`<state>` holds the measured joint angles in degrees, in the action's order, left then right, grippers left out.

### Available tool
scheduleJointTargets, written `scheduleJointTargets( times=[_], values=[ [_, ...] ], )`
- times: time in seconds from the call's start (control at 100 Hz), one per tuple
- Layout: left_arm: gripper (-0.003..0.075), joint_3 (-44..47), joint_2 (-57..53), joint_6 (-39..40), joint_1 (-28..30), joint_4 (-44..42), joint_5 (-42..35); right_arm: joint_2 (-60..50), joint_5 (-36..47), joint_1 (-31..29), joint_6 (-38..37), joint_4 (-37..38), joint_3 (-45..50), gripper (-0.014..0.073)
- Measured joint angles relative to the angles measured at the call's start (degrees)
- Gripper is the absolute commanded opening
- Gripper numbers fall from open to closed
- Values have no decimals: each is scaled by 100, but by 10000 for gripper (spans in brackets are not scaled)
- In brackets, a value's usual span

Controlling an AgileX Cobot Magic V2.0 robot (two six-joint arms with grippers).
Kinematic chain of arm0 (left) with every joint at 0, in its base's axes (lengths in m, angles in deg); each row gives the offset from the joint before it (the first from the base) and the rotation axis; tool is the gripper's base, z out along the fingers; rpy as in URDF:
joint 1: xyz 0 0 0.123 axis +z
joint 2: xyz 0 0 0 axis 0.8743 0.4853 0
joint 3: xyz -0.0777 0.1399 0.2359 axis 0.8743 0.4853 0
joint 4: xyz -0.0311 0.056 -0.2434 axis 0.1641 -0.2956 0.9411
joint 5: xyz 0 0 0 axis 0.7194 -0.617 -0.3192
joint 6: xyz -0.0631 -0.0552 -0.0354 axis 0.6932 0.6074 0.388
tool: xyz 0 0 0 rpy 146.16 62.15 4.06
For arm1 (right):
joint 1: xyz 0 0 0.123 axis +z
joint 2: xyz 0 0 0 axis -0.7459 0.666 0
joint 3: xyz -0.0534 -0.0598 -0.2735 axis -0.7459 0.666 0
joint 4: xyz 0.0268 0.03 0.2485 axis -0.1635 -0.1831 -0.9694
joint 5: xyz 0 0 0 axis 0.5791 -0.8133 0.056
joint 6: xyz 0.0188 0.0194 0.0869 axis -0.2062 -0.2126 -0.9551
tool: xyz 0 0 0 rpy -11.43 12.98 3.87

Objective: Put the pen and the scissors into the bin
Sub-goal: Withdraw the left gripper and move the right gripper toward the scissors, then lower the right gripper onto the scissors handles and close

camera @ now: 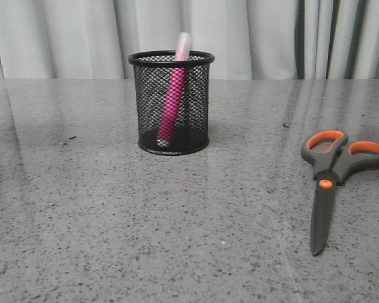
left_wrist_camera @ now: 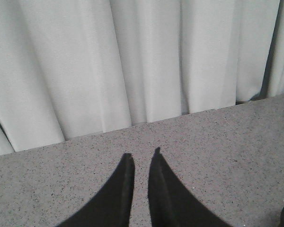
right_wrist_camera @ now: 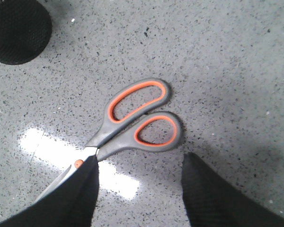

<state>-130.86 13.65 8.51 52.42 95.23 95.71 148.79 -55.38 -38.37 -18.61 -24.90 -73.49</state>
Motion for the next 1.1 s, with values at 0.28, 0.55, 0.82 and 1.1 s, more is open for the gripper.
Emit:
scheduleJointTargets(
  times=[0.28,0.55,0.82,1.1],
  values=[
    [53,0,0,0,0,0,0,57,276,126,-687,-506,0,351],
    [53,0,0,0,0,0,0,263,235,1482,-3226,1328,-5,351],
    [53,0,0,-3,0,0,0,752,97,2247,-4898,2116,108,352],
    [53,0,0,-3,0,0,0,877,248,2270,-5439,2018,481,352]
  ],
)
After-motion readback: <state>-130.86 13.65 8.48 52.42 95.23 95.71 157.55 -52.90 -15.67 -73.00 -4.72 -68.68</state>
